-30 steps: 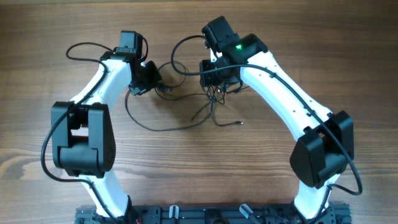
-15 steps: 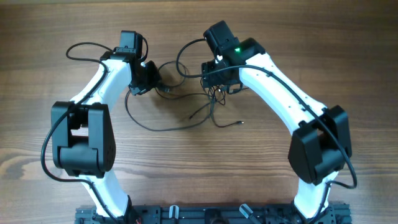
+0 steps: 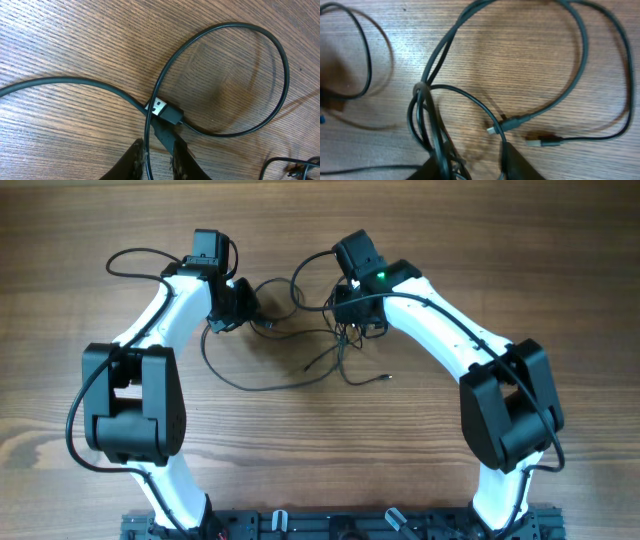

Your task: Untangle cables

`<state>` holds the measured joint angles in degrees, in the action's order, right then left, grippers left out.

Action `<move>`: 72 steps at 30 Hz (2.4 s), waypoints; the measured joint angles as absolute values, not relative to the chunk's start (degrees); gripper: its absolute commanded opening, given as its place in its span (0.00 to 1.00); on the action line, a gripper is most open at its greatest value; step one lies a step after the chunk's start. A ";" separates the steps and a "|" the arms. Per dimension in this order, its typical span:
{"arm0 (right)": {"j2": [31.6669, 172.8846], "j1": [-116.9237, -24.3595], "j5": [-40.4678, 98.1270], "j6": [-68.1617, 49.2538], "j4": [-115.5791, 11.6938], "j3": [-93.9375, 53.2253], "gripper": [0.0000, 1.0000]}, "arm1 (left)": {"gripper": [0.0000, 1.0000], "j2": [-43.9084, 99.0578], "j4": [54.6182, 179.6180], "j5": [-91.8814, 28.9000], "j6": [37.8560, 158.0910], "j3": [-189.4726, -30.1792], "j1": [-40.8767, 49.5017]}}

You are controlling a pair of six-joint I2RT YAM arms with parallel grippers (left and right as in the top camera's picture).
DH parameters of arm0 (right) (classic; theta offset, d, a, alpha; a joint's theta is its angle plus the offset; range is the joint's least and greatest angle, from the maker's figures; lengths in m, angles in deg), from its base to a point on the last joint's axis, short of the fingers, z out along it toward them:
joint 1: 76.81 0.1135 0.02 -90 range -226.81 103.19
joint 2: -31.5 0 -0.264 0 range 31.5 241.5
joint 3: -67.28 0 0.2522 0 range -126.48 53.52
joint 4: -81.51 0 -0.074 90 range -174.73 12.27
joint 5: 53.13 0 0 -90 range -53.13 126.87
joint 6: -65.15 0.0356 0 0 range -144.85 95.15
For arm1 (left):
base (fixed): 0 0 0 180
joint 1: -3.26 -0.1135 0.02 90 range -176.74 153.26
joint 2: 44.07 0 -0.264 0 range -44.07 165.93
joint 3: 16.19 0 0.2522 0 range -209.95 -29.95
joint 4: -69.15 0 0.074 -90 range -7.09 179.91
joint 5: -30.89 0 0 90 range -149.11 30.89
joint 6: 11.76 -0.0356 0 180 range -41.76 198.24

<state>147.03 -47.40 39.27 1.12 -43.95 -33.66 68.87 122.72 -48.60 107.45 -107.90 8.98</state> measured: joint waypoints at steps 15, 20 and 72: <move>134.37 -47.40 25.52 1.39 -41.77 -38.03 0.04 | 0.22 68.87 122.72 -48.63 107.47 -107.90 8.98; 124.95 -47.40 25.10 1.21 -41.66 -39.82 0.04 | 0.24 68.87 122.72 -48.60 107.47 -107.90 8.98; 131.16 -52.97 18.85 6.65 -37.64 -39.95 0.04 | 0.04 62.95 112.63 -16.43 90.51 -107.79 22.95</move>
